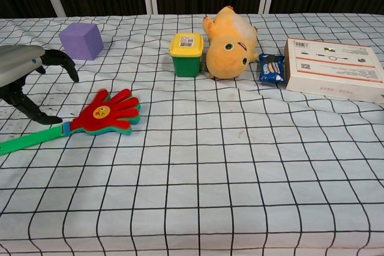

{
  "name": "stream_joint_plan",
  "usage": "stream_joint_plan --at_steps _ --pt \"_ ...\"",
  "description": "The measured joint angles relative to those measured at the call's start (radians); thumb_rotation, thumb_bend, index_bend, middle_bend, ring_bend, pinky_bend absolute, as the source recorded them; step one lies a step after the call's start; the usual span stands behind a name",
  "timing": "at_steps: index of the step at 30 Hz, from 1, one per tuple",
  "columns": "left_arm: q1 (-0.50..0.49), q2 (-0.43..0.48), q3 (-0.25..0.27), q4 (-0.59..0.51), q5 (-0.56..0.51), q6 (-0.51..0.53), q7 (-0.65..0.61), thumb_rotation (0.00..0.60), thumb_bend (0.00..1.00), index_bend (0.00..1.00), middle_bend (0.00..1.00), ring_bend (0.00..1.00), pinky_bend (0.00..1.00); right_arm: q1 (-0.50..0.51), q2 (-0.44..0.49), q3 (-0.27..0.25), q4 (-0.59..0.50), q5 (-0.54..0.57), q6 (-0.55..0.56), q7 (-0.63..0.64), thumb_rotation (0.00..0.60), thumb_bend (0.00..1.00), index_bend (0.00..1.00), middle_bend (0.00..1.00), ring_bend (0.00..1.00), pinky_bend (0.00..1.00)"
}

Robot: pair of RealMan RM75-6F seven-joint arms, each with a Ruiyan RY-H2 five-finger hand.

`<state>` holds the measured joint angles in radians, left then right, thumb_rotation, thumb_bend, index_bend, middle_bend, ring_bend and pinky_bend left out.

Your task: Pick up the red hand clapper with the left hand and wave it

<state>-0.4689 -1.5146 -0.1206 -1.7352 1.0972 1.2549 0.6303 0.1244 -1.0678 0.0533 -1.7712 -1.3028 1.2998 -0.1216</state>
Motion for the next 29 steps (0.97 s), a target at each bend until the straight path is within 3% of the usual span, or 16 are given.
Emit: stream_joint_plan --at_steps 6,15,29 --pt "0.014 0.011 -0.003 -0.017 -0.025 0.037 0.023 0.6 0.01 0.13 0.01 0.0 0.09 0.0 0.001 0.0 -0.002 0.005 -0.001 -0.004 0.6 0.24 0.0 0.0 0.0 0.15" --pt "0.067 0.078 0.015 -0.079 0.042 0.122 -0.024 0.6 0.01 0.09 0.0 0.0 0.04 0.0 0.001 0.002 -0.001 0.001 0.002 0.001 0.6 0.24 0.0 0.0 0.0 0.15" --pt "0.303 0.354 0.178 -0.119 0.31 0.377 -0.237 0.6 0.0 0.04 0.0 0.0 0.0 -0.005 -0.018 -0.004 0.049 -0.106 0.056 0.053 0.6 0.24 0.0 0.0 0.0 0.15"
